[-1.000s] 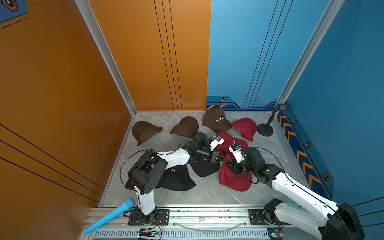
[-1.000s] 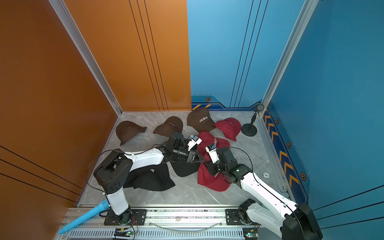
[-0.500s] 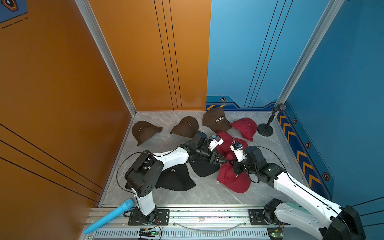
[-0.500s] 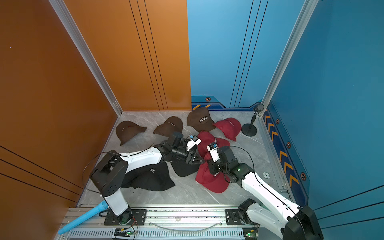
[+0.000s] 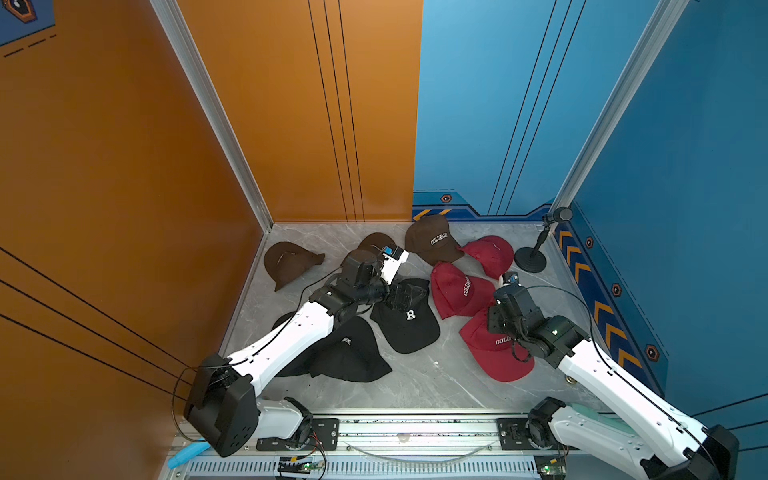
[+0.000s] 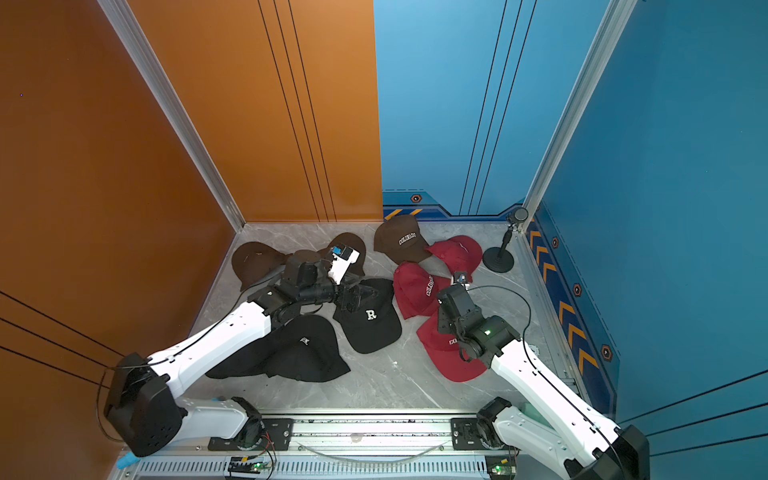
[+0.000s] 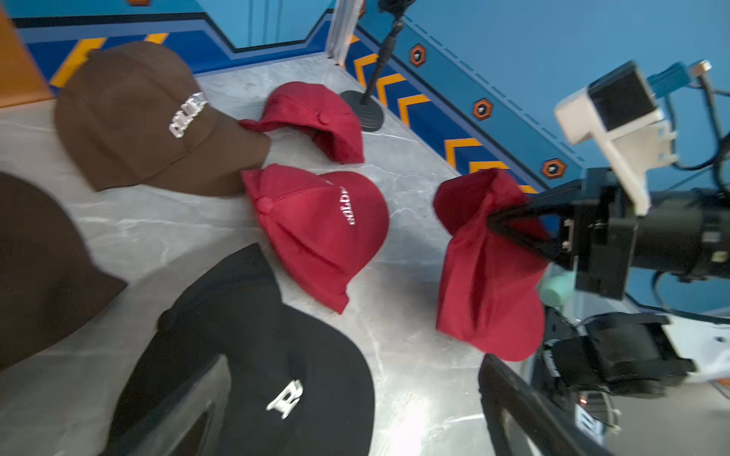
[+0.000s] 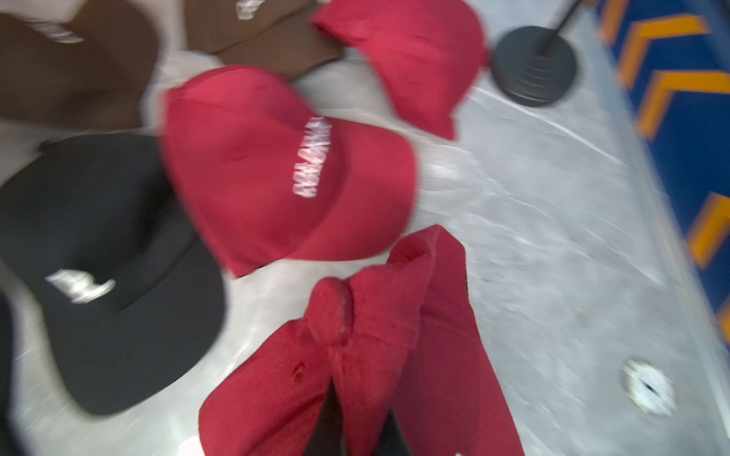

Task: Stack the baseball caps by color
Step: Place the baseball cap at the center of the board.

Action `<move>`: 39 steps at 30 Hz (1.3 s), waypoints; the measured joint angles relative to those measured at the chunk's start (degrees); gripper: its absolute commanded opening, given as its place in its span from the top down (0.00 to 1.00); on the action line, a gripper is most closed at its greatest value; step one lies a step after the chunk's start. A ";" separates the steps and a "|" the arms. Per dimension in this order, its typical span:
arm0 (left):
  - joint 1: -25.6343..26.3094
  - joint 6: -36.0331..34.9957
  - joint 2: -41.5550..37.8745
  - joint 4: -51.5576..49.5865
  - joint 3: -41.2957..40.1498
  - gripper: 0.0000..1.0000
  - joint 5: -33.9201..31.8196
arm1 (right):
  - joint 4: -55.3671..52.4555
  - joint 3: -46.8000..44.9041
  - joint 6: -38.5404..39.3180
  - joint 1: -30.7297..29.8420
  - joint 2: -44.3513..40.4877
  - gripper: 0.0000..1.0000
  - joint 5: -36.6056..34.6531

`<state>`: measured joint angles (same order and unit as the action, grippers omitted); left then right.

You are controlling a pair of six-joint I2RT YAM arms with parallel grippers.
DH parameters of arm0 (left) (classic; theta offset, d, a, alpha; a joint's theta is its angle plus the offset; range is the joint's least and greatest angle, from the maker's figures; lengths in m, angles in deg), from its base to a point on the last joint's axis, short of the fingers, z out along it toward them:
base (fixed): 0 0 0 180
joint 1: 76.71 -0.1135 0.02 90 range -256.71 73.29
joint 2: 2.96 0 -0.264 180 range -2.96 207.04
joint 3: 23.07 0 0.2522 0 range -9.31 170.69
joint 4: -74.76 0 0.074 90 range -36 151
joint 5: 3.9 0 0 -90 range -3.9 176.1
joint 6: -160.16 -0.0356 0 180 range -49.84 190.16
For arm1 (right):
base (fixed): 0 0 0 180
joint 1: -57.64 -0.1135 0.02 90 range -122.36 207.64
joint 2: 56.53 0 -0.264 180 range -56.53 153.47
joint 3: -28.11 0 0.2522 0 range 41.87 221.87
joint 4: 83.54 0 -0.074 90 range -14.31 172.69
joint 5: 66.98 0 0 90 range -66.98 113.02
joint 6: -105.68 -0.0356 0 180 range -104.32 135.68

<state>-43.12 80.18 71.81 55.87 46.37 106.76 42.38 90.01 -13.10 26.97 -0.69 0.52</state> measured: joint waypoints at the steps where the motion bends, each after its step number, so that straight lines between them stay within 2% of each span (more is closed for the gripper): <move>1: 0.20 -0.26 -1.57 -0.48 -1.79 0.02 -2.73 | -0.22 -0.28 -0.85 1.22 0.26 1.00 -1.40; 5: 0.20 -1.07 -7.96 -1.33 -8.46 0.02 -10.73 | 0.04 -2.40 -2.21 5.53 2.29 1.00 -4.42; 8: -0.17 -1.22 -11.87 -1.75 -11.74 0.02 -13.81 | 1.27 -3.85 -2.16 7.69 4.50 1.00 -4.79; 21: -0.22 -1.18 -12.26 -1.14 -14.23 0.02 -15.54 | 10.16 -8.63 -0.07 15.41 6.84 1.00 -1.88; 24: -0.22 -1.18 -11.69 -0.50 -14.23 0.02 -15.52 | 11.72 -8.72 0.83 15.82 7.69 0.97 -0.66; 29: -0.22 -1.01 -10.78 -0.17 -14.23 0.02 -15.30 | 13.20 -8.83 1.75 15.87 9.09 0.85 0.22; 32: -0.22 -1.01 -10.40 -0.13 -14.23 0.02 -14.84 | 13.84 -9.03 1.92 15.87 9.33 0.67 0.28; 39: -0.22 -1.03 -10.12 -0.02 -14.23 0.02 -14.19 | 13.90 -9.03 2.84 16.06 8.83 0.40 0.28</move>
<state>-43.34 79.16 61.69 55.85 32.14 92.58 56.28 80.98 -10.26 43.03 8.14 0.80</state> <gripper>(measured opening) 0.976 0.527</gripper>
